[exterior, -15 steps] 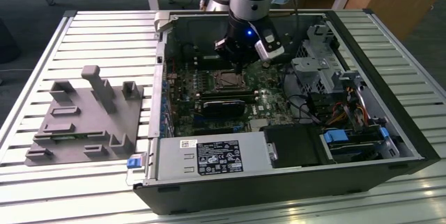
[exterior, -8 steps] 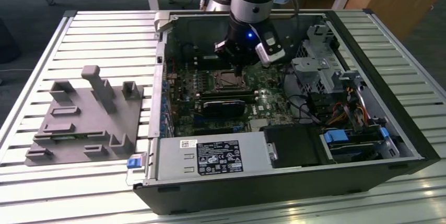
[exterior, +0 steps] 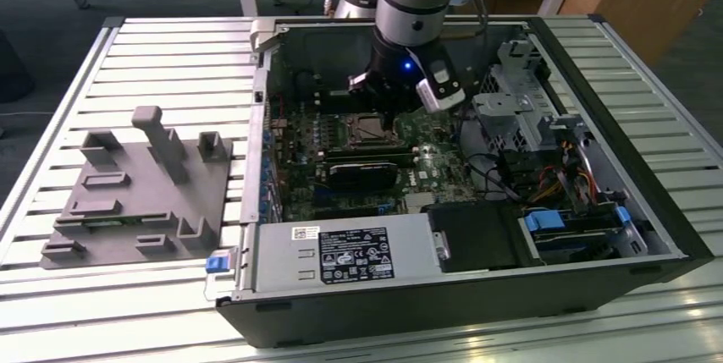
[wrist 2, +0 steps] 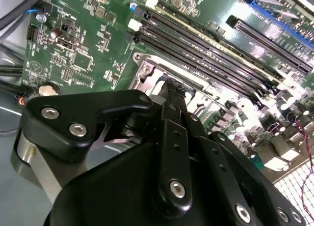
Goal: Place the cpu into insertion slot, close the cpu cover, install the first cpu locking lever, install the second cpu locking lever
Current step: 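Install the second cpu locking lever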
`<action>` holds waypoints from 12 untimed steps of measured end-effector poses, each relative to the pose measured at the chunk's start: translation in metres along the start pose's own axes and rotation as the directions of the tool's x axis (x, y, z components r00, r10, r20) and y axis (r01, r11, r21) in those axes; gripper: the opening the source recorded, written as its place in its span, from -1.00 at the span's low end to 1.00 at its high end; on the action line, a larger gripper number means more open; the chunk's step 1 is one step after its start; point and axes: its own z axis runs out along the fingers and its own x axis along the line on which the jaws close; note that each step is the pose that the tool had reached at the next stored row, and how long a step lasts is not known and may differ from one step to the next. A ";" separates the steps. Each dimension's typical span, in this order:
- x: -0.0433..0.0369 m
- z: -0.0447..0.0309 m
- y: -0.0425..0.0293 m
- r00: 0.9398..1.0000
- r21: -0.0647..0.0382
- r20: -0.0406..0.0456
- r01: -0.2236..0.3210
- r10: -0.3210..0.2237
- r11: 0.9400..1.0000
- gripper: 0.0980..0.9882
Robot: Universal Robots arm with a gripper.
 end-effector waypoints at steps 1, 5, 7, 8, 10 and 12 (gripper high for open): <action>-0.0001 0.0000 -0.0006 1.000 -0.004 -0.002 0.000 0.000 1.000 -0.98; 0.0000 0.0003 -0.0008 1.000 -0.004 -0.003 0.000 0.000 1.000 -0.98; -0.0001 0.0004 -0.0010 1.000 -0.009 -0.003 0.000 0.000 1.000 -0.98; -0.0001 0.0005 -0.0012 1.000 -0.014 -0.003 0.000 0.000 1.000 -0.98; -0.0001 0.0007 -0.0019 1.000 -0.032 -0.004 0.000 0.000 0.999 -0.98; -0.0002 0.0008 -0.0032 1.000 -0.068 -0.005 0.001 -0.001 0.998 -0.98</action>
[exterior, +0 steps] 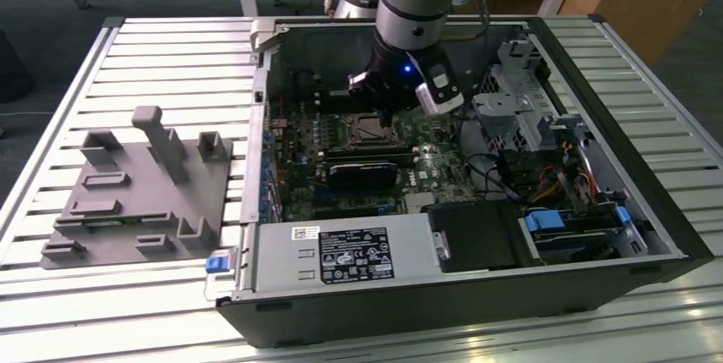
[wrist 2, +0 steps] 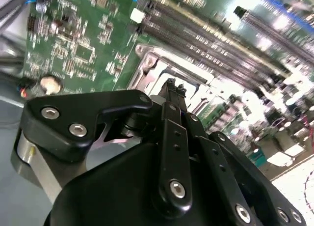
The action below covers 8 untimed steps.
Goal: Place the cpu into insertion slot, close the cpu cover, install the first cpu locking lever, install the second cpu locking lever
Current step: 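Install the second cpu locking lever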
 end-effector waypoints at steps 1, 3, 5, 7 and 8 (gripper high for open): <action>0.0000 0.0000 -0.0007 1.000 -0.015 -0.001 0.000 0.000 1.000 -0.98; -0.0002 0.0001 -0.0033 1.000 -0.020 -0.001 0.000 0.000 1.000 -0.98; -0.0003 0.0000 -0.0064 1.000 -0.020 -0.001 0.000 0.000 1.000 -0.98; -0.0004 0.0000 -0.0093 1.000 -0.020 -0.001 0.000 0.000 1.000 -0.98; -0.0005 -0.0001 -0.0107 1.000 -0.020 -0.001 0.000 0.000 1.000 -0.98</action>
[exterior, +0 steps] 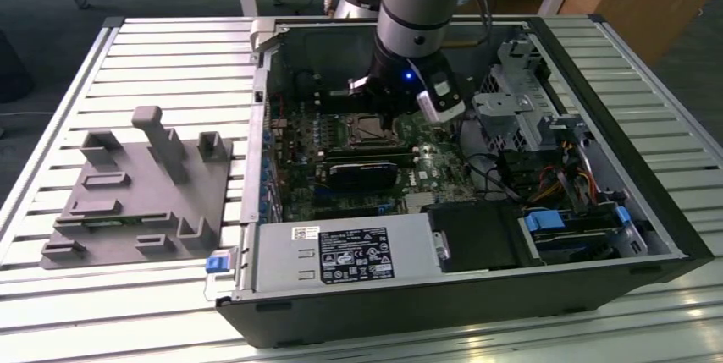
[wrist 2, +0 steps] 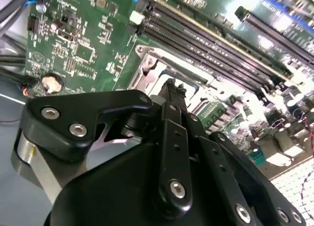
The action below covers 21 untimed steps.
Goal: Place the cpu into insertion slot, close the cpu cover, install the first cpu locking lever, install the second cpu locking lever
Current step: 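Install the second cpu locking lever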
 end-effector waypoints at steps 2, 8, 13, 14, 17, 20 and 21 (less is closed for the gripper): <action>0.0005 -0.0002 -0.0029 1.000 -0.001 0.000 0.000 0.000 1.000 -0.98; 0.0087 -0.0007 -0.0092 1.000 -0.002 0.000 0.000 0.000 1.000 -0.98; 0.0190 -0.0014 -0.0164 1.000 -0.003 0.000 0.000 0.000 1.000 -0.98; 0.0230 -0.0014 -0.0172 1.000 -0.004 0.000 0.000 0.000 1.000 -0.98; 0.0344 -0.0010 -0.0195 1.000 -0.005 0.000 0.000 0.000 1.000 -0.98; 0.0356 0.0028 -0.0205 1.000 -0.006 0.000 0.000 0.000 1.000 -0.98; 0.0355 0.0044 -0.0208 1.000 -0.007 0.000 0.000 0.000 1.000 -0.98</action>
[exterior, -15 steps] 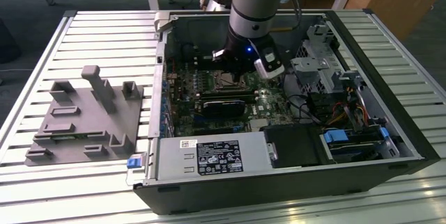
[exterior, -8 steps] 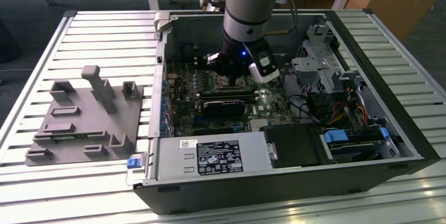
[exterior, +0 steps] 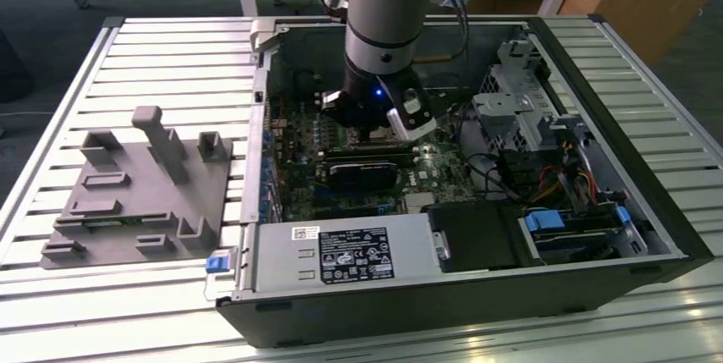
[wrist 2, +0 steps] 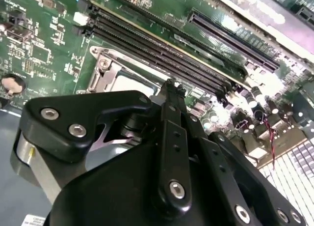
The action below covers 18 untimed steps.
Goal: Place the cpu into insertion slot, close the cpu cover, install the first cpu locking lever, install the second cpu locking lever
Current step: 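Install the second cpu locking lever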
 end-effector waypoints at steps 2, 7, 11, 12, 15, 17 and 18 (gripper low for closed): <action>-0.0001 0.0030 -0.0005 1.000 -0.003 0.000 0.000 0.000 1.000 -0.98; -0.0003 0.0101 -0.0019 1.000 -0.012 -0.001 0.000 0.000 1.000 -0.98; 0.0003 0.0137 -0.0040 1.000 -0.030 -0.002 0.001 -0.001 1.000 -0.98; 0.0010 0.0138 -0.0048 1.000 -0.045 -0.002 0.001 -0.001 0.999 -0.98; 0.0043 0.0134 -0.0077 1.000 -0.082 -0.004 0.001 -0.002 0.997 -0.98; 0.0064 0.0131 -0.0104 1.000 -0.087 -0.004 0.002 -0.002 0.996 -0.98; 0.0069 0.0131 -0.0114 1.000 -0.087 -0.004 0.002 -0.002 0.996 -0.98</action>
